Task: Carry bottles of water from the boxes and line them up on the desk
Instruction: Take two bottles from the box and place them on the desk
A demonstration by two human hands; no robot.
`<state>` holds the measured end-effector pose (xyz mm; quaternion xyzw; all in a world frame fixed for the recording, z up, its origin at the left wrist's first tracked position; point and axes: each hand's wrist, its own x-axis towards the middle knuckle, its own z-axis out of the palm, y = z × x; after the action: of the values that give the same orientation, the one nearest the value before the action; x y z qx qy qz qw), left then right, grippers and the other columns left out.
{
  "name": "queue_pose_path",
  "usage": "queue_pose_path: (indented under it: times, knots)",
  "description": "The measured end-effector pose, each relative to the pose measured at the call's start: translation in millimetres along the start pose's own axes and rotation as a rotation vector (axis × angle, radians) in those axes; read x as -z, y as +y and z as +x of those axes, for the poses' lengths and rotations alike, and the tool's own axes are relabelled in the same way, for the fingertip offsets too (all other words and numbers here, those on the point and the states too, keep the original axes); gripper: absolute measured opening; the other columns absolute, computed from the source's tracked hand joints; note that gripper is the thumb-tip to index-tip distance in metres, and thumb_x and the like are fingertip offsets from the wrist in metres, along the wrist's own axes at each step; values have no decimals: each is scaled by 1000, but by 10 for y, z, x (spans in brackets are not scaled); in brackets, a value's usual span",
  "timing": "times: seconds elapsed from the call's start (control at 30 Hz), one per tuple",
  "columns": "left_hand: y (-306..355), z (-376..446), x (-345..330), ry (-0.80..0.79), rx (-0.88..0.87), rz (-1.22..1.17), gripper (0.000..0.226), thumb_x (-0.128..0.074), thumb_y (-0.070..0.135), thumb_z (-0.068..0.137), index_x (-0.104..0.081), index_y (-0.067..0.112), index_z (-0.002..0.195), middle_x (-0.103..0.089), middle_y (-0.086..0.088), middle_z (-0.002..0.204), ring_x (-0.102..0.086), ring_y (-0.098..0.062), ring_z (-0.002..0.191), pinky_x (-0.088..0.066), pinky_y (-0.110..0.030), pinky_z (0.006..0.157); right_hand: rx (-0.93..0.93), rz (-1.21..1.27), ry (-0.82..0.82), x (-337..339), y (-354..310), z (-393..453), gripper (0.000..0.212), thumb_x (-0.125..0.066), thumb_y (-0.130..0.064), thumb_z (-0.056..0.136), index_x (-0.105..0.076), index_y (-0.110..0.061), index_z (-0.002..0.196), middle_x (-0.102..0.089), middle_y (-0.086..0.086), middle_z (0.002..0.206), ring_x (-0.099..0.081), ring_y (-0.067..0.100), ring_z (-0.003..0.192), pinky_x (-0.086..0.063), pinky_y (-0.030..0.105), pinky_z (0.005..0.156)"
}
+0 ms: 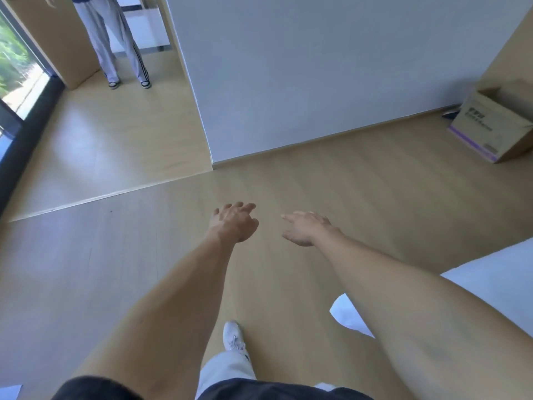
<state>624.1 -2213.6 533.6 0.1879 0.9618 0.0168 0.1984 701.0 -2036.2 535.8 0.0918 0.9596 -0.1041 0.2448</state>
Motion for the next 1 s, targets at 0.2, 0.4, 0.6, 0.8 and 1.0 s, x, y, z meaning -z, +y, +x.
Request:
queue_pose_path:
  times: [0.2, 0.4, 0.6, 0.8, 1.0]
  knots:
    - [254, 1208, 414, -12, -146, 42, 55, -35, 40, 101, -29, 35, 155, -35, 4, 159, -31, -23, 145, -24, -44, 117, -119, 35, 20, 475, 381, 899, 62, -46, -50, 95, -28, -39, 153, -32, -2, 159, -34, 27, 143, -30, 42, 115]
    - [619, 2466, 952, -49, -345, 79, 55, -36, 39, 101, -29, 34, 156, -35, 4, 159, -31, -23, 146, -24, -42, 117, -303, 109, 43, 1076, 768, 1694, 61, -48, -50, 95, -32, -36, 152, -38, 1, 156, -39, 30, 140, -34, 44, 113]
    - [1282, 3425, 1348, -80, -528, 145, 56, -37, 39, 100, -30, 36, 155, -36, 5, 159, -32, -24, 146, -24, -44, 117, -471, 222, 89, 1486, 1276, 2110, 63, -49, -53, 95, -32, -33, 152, -38, 4, 156, -38, 29, 141, -34, 45, 113]
    - [2202, 4074, 1387, -119, -692, 234, 57, -38, 41, 100, -29, 36, 156, -34, 4, 160, -31, -25, 146, -25, -44, 117, -642, 316, 88, 1633, 2055, 2341, 64, -49, -54, 95, -30, -34, 153, -39, 5, 154, -38, 29, 140, -35, 44, 111]
    - [3237, 4763, 1430, -121, -781, 331, 56, -37, 38, 101, -27, 35, 156, -34, 3, 160, -31, -26, 145, -26, -44, 115, -735, 394, 96, 1770, 3116, 2725, 62, -48, -53, 95, -31, -35, 152, -38, 3, 154, -38, 29, 139, -33, 44, 109]
